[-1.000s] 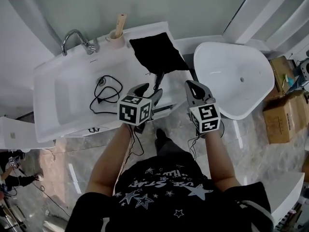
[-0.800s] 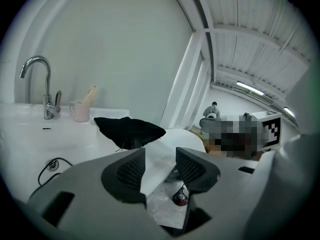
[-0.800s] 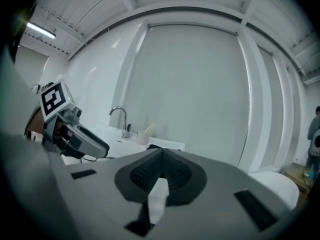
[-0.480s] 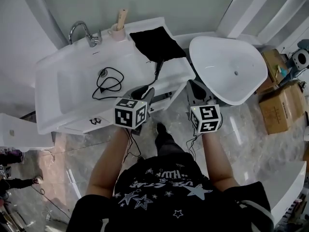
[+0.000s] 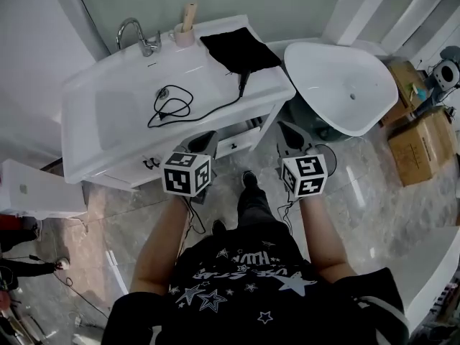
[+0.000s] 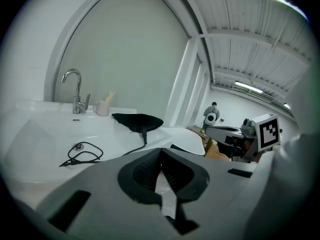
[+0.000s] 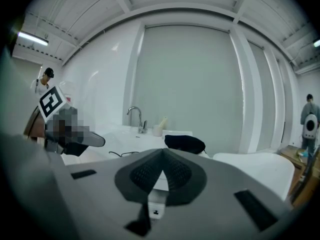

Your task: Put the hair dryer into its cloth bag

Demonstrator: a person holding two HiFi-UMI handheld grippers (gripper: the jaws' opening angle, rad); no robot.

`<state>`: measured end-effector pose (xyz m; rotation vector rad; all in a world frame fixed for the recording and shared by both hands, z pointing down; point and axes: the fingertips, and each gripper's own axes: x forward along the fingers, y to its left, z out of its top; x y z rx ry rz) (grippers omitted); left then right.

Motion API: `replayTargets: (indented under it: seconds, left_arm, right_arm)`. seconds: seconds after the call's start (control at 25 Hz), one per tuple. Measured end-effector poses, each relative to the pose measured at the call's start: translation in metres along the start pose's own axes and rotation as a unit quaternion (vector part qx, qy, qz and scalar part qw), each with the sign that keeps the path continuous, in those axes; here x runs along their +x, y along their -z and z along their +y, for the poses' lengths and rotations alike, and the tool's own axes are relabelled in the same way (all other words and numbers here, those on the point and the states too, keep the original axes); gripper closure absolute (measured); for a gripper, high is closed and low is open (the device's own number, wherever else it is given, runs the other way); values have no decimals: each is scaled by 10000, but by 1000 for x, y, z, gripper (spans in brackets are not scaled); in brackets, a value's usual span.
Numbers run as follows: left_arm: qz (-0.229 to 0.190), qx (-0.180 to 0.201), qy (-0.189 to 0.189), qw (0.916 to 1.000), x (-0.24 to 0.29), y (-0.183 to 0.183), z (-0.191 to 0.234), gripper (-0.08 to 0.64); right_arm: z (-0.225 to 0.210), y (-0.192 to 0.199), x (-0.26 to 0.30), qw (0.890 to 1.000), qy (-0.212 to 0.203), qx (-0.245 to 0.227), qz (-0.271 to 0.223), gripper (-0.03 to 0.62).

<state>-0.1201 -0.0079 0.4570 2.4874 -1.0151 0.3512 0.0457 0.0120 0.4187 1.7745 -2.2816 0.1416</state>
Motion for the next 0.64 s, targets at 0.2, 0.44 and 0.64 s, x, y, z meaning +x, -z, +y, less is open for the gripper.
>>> replayTargets:
  seconds: [0.2,0.44,0.64]
  left_arm:
    - [115,-154,1,9998,-25,30,4,549]
    - [273,-269,55,9992,-38,55,6,549]
    - [366,-179,152,9991,-42,65,4,549]
  right_arm:
    - [25,17,-19,9999,-100,58,88,588]
    - [42,36,-28,9992,-191,194,292,588]
    - [53,45,-30,9984,-372,244,353,588]
